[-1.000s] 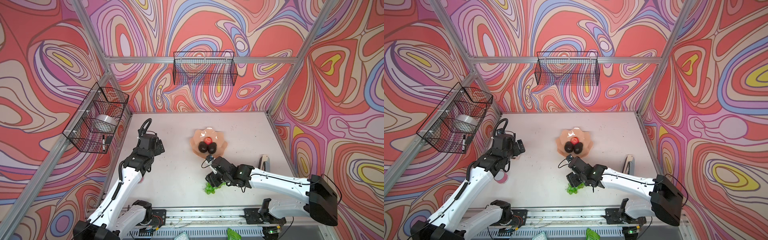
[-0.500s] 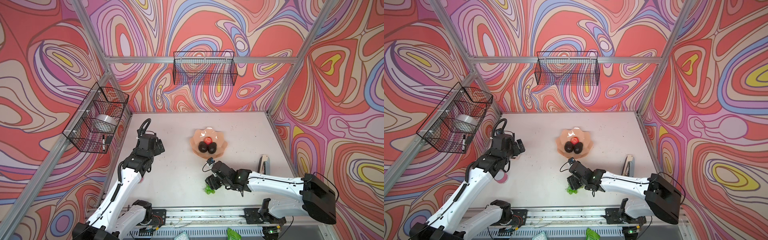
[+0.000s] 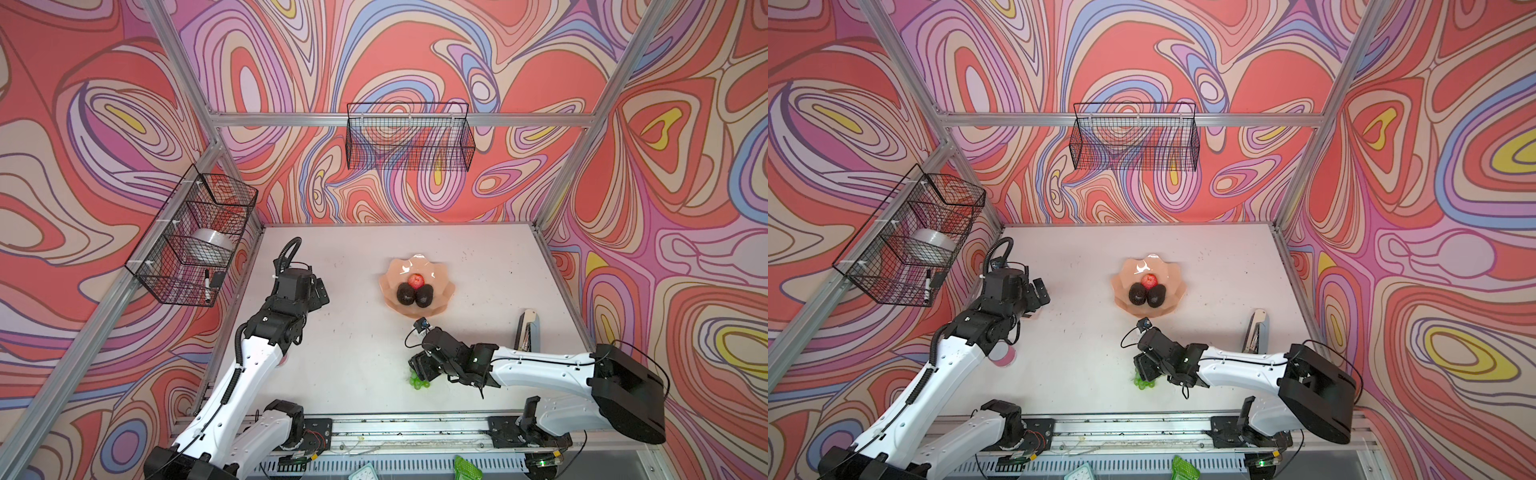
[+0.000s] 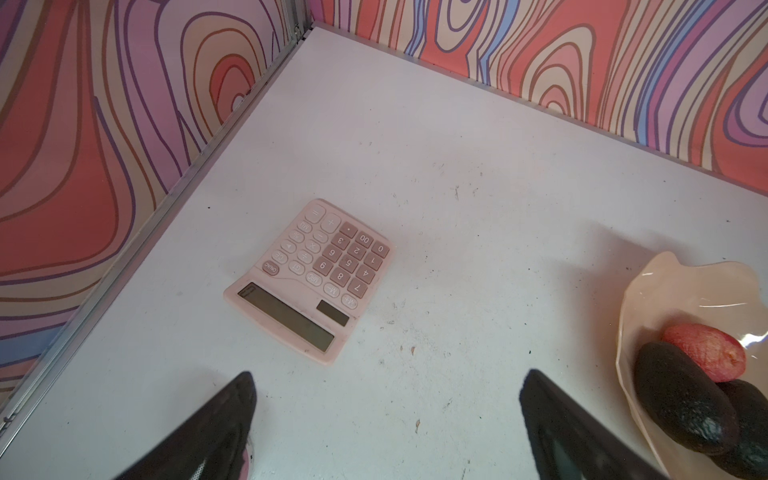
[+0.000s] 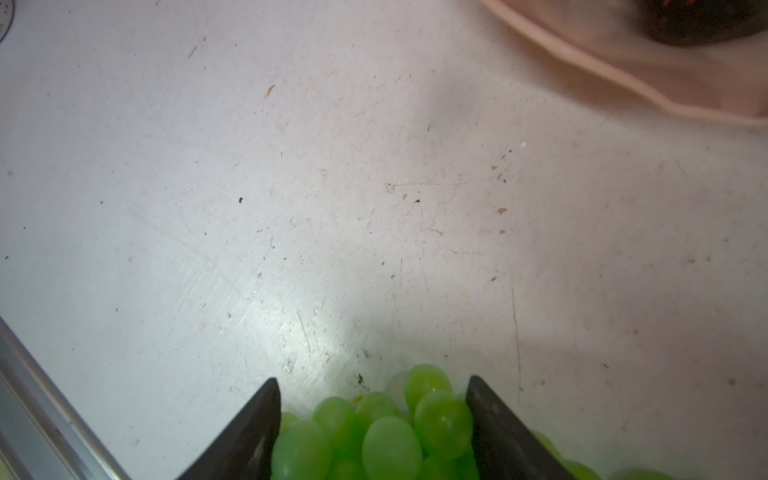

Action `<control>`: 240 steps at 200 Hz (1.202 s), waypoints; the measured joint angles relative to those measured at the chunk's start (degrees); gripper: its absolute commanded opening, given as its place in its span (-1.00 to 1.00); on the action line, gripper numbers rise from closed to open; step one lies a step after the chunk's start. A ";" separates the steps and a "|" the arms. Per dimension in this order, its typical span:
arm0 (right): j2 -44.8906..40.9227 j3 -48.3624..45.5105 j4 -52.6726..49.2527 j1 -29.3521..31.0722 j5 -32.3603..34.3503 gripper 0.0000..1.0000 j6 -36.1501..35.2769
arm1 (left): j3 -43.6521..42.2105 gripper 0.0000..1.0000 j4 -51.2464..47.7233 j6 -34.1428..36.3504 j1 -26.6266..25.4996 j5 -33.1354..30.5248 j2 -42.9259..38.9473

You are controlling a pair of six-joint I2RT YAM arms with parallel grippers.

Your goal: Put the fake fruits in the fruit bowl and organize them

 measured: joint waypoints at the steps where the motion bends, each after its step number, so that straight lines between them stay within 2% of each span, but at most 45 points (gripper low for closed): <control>1: 0.04 0.00 0.00 0.00 0.02 0.33 0.00 | 0.00 0.99 0.00 0.00 0.00 0.00 0.00; 45: 1.70 -0.02 0.22 0.35 1.11 -0.10 0.83 | 0.00 0.99 -0.02 0.00 0.00 0.00 0.00; 97: 2.38 1.62 -1.44 0.44 2.03 -0.41 1.31 | 0.00 0.99 -0.04 -0.02 0.00 -0.02 0.00; 141: 2.71 5.29 -5.40 0.48 2.97 -0.54 1.40 | 0.00 1.00 -0.11 0.00 0.00 -0.02 0.00; 172: 2.71 11.80 -7.85 0.48 3.10 -0.60 1.25 | 0.00 0.99 -0.11 0.00 0.00 -0.02 0.00; 240: 2.71 25.11 -12.24 -0.17 4.66 -0.63 0.85 | 0.00 1.00 -0.11 0.00 0.00 -0.02 0.02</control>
